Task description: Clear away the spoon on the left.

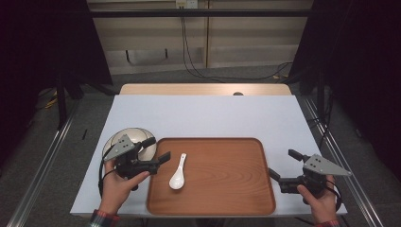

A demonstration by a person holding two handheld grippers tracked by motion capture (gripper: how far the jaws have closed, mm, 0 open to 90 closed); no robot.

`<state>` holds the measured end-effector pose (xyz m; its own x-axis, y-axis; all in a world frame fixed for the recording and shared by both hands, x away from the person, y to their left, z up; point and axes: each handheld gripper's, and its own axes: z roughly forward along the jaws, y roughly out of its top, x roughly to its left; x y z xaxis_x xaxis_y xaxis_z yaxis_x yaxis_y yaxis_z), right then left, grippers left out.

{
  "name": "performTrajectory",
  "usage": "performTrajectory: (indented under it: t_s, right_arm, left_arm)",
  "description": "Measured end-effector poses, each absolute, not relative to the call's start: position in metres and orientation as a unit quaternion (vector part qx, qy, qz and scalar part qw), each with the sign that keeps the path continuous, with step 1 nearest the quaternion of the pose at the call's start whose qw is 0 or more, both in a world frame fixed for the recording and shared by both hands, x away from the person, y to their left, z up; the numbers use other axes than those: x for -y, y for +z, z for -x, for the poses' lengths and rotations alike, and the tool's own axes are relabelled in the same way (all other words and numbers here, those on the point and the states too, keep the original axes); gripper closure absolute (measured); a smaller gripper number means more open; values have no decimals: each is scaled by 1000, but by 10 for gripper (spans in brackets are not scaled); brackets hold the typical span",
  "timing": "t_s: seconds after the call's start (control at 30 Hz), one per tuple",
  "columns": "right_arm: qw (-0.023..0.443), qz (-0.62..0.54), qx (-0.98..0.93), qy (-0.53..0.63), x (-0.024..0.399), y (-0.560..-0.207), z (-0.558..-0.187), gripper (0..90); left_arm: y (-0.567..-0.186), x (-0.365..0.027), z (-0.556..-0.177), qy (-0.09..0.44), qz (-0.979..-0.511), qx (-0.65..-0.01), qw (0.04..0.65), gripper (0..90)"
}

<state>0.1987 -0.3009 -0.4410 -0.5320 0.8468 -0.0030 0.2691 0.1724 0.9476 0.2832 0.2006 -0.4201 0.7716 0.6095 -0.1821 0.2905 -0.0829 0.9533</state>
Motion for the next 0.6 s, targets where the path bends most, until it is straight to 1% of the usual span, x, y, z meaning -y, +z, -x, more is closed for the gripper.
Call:
performTrajectory:
  t_s: [0.17, 0.6]
  right_arm:
    - [279, -393, -712, 511, 300, -441, -199, 12]
    - [287, -388, -709, 514, 302, -440, -199, 13]
  left_arm:
    - [-418, -208, -284, 130, -715, -314, 611, 160]
    - [-412, -230, -284, 147, -706, -329, 609, 160]
